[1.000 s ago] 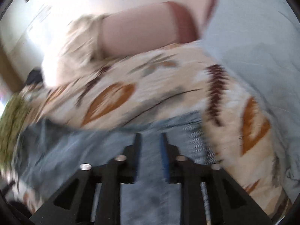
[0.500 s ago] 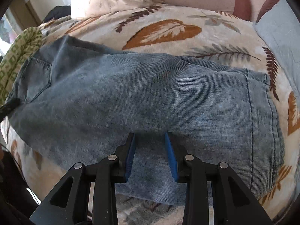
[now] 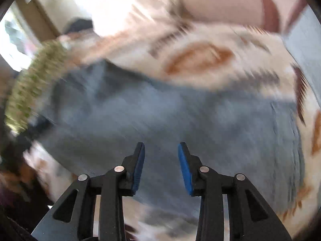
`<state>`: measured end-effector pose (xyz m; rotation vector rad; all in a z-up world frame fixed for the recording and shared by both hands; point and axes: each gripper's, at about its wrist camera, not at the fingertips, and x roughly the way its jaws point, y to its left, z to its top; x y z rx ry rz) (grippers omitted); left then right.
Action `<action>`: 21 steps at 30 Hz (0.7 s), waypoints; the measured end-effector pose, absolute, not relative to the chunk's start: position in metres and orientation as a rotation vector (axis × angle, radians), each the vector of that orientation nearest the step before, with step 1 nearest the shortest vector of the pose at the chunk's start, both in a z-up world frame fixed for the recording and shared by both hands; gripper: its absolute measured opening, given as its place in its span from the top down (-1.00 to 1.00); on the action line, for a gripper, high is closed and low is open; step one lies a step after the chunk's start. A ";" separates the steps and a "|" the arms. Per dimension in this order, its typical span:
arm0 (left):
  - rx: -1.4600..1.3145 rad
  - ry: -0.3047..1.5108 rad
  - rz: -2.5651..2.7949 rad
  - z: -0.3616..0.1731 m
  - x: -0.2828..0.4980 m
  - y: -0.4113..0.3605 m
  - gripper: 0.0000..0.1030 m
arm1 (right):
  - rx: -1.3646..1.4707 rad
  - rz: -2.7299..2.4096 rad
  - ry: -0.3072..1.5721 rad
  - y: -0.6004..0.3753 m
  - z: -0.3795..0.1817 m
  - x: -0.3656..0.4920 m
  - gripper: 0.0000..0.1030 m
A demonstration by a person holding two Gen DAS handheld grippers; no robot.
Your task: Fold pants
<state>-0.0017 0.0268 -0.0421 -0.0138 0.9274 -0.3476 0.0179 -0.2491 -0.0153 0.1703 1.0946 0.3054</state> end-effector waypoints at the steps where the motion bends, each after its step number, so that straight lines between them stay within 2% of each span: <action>1: -0.006 0.931 -0.362 -0.043 -0.003 0.024 0.02 | 0.189 0.342 1.078 -0.242 -0.009 0.028 0.21; 2: 0.007 0.937 -0.370 -0.045 -0.004 0.021 0.02 | 0.202 0.381 1.076 -0.232 -0.004 0.042 0.08; 3: 0.023 0.942 -0.374 -0.048 -0.004 0.018 0.02 | 0.208 0.411 1.081 -0.224 -0.003 0.053 0.06; 7: 0.015 1.036 -0.380 -0.066 0.005 0.019 0.02 | 0.220 0.512 1.109 -0.189 -0.007 0.101 0.06; 13: 0.042 1.036 -0.396 -0.069 0.008 0.015 -0.01 | 0.231 0.574 1.201 -0.149 -0.036 0.164 0.06; 19: 0.028 1.046 -0.411 -0.068 0.010 0.014 -0.13 | 0.282 0.705 1.405 -0.128 -0.074 0.194 0.03; 20: 0.017 1.050 -0.412 -0.067 0.011 0.015 -0.13 | 0.287 0.727 1.425 -0.124 -0.077 0.194 0.10; 21: 0.004 1.053 -0.415 -0.066 0.011 0.018 -0.13 | 0.273 0.727 1.423 -0.120 -0.077 0.194 0.25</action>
